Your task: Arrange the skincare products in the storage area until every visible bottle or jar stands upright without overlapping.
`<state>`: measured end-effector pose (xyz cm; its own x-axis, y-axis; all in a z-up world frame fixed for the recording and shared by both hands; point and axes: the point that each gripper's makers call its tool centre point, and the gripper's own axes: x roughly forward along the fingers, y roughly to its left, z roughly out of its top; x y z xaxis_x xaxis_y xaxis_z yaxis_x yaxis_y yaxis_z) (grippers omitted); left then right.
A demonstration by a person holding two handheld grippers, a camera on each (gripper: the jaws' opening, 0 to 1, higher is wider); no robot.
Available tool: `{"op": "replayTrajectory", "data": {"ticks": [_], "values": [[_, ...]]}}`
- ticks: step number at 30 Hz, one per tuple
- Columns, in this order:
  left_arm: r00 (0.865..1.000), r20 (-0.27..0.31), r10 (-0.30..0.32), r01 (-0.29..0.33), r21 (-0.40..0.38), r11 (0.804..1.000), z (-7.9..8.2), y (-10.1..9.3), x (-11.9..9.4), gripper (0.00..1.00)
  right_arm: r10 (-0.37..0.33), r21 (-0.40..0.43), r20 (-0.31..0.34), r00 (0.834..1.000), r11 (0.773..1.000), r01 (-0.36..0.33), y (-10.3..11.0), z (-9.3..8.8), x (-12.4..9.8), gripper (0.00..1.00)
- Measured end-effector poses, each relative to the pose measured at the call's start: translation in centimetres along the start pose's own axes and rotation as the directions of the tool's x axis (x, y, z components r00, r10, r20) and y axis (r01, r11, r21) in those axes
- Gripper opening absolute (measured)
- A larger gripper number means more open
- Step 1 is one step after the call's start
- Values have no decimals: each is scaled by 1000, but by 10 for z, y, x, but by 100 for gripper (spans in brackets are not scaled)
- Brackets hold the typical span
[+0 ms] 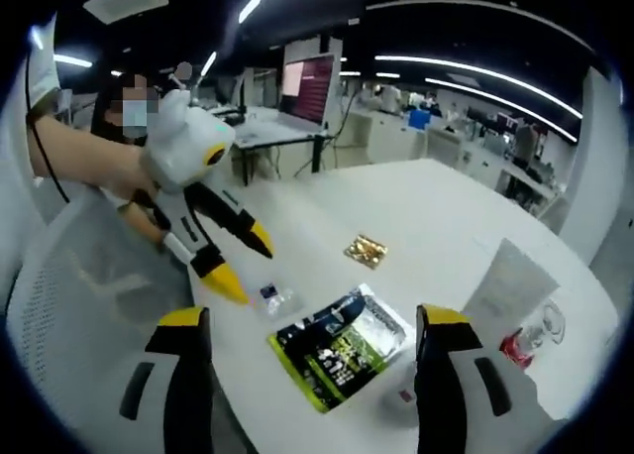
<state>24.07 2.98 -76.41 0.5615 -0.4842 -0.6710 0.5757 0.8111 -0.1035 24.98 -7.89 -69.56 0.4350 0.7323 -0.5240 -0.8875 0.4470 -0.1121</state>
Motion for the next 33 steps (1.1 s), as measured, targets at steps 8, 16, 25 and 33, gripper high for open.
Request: {"op": "replayTrajectory", "data": {"ticks": [8, 16, 25, 33], "values": [[998, 33, 44, -41, -75, 996, 0, 2, -17, 56, -118, 123, -4, 993, 985, 117, -31, -19, -35, 96], [992, 75, 99, -87, -148, 985, 6, 10, -36, 62, -187, 210, -25, 982, 959, 188, -53, -41, -62, 99], [989, 75, 125, -111, -165, 980, 7, 7, -46, 71, -208, 282, -28, 978, 937, 208, -63, -52, -80, 100], [989, 66, 134, -121, -165, 979, 4, 4, -52, 84, -213, 311, -26, 977, 927, 210, -61, -61, -82, 100]]}}
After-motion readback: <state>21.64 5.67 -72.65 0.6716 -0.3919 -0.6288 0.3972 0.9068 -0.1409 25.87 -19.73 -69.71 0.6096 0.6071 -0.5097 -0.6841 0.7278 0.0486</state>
